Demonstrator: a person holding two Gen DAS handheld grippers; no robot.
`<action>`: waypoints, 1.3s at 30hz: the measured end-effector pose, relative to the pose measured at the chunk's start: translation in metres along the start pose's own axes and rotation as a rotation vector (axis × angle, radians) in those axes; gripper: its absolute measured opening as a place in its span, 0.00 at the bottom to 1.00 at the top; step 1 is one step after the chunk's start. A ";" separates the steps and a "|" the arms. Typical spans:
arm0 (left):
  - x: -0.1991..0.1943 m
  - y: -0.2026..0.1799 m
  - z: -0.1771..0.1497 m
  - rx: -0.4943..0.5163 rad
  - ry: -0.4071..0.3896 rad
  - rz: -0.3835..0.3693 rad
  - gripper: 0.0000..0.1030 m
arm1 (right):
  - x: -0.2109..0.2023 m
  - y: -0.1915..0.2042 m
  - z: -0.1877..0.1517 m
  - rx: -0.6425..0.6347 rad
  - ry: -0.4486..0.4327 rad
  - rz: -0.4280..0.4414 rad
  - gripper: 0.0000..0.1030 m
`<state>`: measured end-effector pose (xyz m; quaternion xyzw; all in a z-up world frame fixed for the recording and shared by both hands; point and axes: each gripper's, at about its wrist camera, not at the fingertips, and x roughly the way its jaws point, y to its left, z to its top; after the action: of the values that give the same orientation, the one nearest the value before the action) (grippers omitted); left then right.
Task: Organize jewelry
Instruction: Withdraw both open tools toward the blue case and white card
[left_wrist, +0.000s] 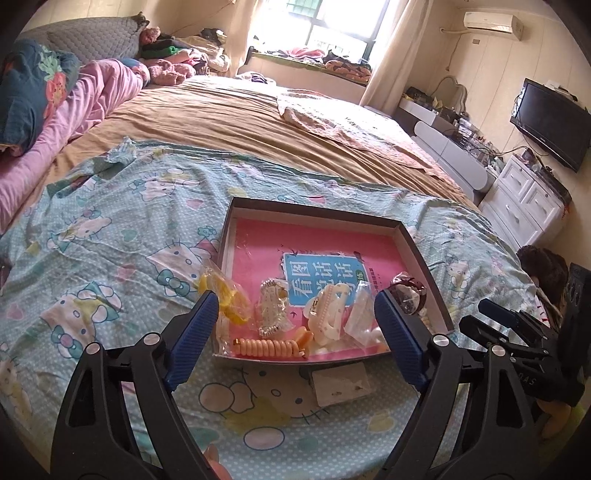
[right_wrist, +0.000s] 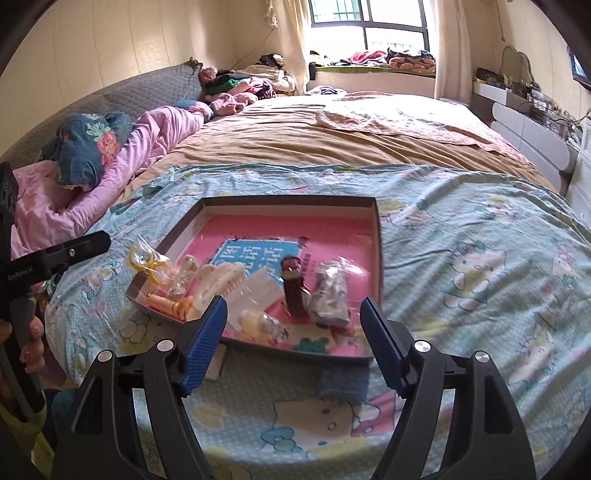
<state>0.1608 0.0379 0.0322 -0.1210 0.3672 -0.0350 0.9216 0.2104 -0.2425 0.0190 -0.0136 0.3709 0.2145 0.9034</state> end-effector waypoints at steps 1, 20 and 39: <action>-0.001 -0.001 -0.002 0.000 0.001 0.001 0.77 | -0.001 -0.003 -0.003 0.002 0.005 -0.004 0.71; 0.029 -0.016 -0.058 -0.013 0.169 0.005 0.81 | 0.023 -0.034 -0.052 0.028 0.133 -0.030 0.71; 0.091 -0.052 -0.087 0.054 0.305 0.061 0.82 | 0.049 -0.048 -0.066 0.083 0.178 0.033 0.44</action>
<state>0.1688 -0.0431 -0.0764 -0.0781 0.5055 -0.0349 0.8586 0.2168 -0.2801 -0.0684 0.0109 0.4587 0.2117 0.8630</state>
